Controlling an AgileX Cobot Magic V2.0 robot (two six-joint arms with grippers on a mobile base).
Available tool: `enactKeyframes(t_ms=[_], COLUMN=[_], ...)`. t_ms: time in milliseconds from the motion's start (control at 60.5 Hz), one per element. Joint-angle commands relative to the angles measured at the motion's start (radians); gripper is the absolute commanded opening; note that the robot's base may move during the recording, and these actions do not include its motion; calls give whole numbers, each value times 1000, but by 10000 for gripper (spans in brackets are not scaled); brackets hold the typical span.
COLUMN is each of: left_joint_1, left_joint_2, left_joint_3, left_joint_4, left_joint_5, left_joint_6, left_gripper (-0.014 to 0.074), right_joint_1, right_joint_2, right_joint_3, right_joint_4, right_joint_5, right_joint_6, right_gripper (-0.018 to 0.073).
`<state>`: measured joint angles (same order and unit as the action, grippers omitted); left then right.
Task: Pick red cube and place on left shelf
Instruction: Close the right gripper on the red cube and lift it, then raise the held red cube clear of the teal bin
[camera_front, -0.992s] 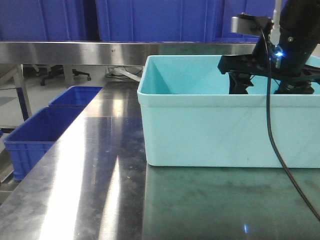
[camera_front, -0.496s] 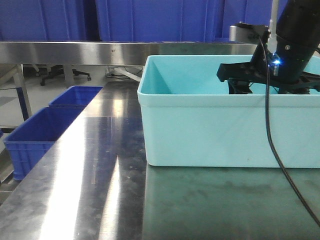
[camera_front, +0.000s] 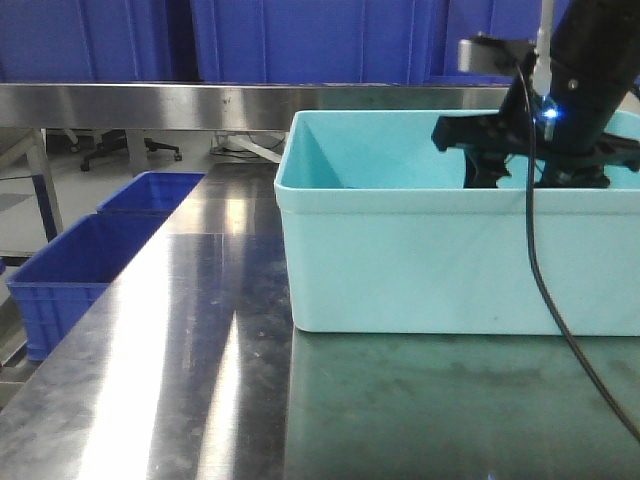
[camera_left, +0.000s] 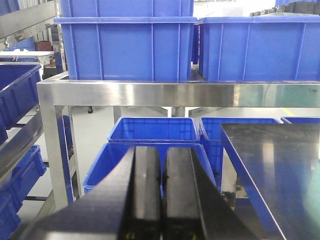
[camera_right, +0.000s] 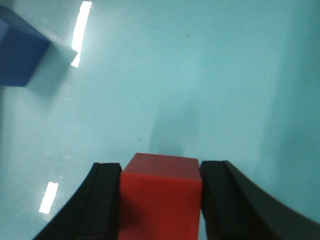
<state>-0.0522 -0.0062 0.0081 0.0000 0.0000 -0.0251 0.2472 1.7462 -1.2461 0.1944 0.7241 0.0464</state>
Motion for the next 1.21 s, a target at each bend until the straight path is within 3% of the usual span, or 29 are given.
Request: enactKeyframes(t_ms=[0,231,446,976,1191], left_joint_1=[0,0,0,0,0], left_joint_2=[-15,-15,-15,-15,-15], left_joint_3=[25,25,25,25,25], left_joint_4=[0,0,0,0,0], left_joint_5=[-83,-83,-83,-83,-83], left_joint_6=[0,0,0,0,0], left_gripper=[102,102,102,102,102], right_joint_1=[2,-4,-4,-4,-4], right_joint_2=[-112,-321,-545,-1161,-1257], right_joint_3=[-52,-53,-10,482,534], right_joint_4=[7,2,-38,-49,-49], right_joint_5=[-67,-215,-235,-334,-357], right_joint_6=[-7,-7,-7,-7,-7], right_gripper=[36,30,30,30,30])
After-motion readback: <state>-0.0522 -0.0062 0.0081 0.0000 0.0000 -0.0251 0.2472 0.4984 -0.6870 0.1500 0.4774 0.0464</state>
